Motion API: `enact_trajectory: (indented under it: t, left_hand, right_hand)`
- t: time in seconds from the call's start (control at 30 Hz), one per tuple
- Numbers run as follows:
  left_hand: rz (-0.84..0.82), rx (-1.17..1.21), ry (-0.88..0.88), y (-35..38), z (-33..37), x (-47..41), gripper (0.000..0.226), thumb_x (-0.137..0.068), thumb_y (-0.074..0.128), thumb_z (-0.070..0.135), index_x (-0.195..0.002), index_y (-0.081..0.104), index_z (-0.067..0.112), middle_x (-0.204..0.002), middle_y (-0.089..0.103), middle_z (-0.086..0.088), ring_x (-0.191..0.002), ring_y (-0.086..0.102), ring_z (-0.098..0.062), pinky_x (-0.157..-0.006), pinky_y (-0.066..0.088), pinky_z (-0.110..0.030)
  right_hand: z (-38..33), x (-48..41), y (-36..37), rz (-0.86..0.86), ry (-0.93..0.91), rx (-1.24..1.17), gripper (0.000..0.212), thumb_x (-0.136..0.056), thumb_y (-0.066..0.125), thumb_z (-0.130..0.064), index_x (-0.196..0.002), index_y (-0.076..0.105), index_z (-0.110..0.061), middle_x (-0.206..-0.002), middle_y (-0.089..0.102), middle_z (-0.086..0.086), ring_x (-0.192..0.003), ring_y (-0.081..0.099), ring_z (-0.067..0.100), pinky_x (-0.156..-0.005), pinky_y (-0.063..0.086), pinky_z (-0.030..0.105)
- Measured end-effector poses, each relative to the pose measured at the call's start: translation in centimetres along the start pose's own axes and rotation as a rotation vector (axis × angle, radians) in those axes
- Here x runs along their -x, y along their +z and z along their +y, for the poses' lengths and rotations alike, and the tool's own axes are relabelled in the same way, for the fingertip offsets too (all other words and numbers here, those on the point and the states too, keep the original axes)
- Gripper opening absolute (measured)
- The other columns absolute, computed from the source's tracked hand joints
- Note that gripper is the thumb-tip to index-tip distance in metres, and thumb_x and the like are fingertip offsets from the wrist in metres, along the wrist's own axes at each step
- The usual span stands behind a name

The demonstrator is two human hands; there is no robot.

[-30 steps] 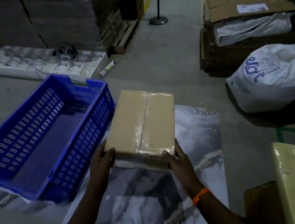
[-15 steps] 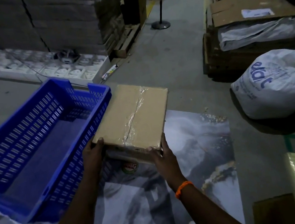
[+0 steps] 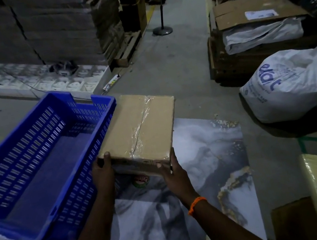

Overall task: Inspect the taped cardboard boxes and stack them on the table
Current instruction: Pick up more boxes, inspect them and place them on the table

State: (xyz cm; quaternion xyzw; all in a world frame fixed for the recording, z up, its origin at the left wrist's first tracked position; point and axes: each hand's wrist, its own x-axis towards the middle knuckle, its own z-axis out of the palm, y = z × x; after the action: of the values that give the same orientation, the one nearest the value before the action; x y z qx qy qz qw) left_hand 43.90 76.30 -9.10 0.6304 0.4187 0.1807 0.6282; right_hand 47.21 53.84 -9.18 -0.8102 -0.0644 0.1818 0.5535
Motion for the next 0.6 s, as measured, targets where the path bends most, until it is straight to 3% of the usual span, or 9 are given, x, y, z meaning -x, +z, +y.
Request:
enact_trajectory:
  t: [0.17,0.3,0.37,0.47,0.6]
  left_hand:
    - [-0.052,-0.162,-0.009,-0.4,-0.4,2.9,0.067,-0.097,0.051,0.06,-0.145,0.047,0.014,-0.138,0.055,-0.01,-0.126,0.053,-0.028,-0.109,0.042,-0.048]
    - [-0.363,-0.592,0.312,-0.3,-2.6,10.6,0.045,-0.105,0.049,0.039,-0.117,0.065,-0.001,-0.114,0.068,-0.025,-0.107,0.065,-0.039,-0.087,0.047,-0.038]
    - [-0.525,-0.74,0.388,0.2,-3.8,14.5,0.044,-0.102,0.055,0.034,-0.124,0.064,-0.004,-0.121,0.067,-0.026,-0.112,0.064,-0.041,-0.09,0.047,-0.039]
    - [-0.773,-0.854,0.484,1.3,-6.3,19.6,0.057,-0.097,0.053,0.046,-0.132,0.063,0.002,-0.129,0.066,-0.02,-0.119,0.061,-0.037,-0.101,0.046,-0.042]
    - [-1.013,-0.891,0.503,3.0,-9.8,26.6,0.045,-0.099,0.059,0.038,-0.129,0.066,0.004,-0.127,0.067,-0.018,-0.119,0.062,-0.034,-0.099,0.044,-0.034]
  right_hand:
    - [0.8,1.4,-1.7,-0.086,0.004,0.25,0.082,-0.104,0.059,-0.035,-0.165,0.006,-0.02,-0.159,0.044,0.016,-0.143,0.046,0.033,-0.108,0.037,0.028]
    - [4.2,5.2,-4.8,-0.098,0.049,0.516,0.083,-0.105,0.056,-0.036,-0.165,0.005,-0.012,-0.165,0.027,0.027,-0.153,0.028,0.039,-0.119,0.022,0.037]
    - [5.6,8.5,-6.3,-0.035,0.082,0.539,0.081,-0.105,0.056,-0.036,-0.165,0.01,-0.008,-0.162,0.031,0.029,-0.151,0.031,0.04,-0.119,0.023,0.041]
    - [8.6,14.4,-8.1,0.063,0.129,0.531,0.077,-0.105,0.057,-0.036,-0.164,0.019,-0.006,-0.16,0.037,0.026,-0.149,0.034,0.04,-0.12,0.027,0.045]
    - [14.2,23.8,-10.6,0.142,0.27,0.564,0.071,-0.103,0.061,-0.035,-0.161,0.03,-0.008,-0.154,0.045,0.025,-0.142,0.041,0.042,-0.118,0.033,0.047]
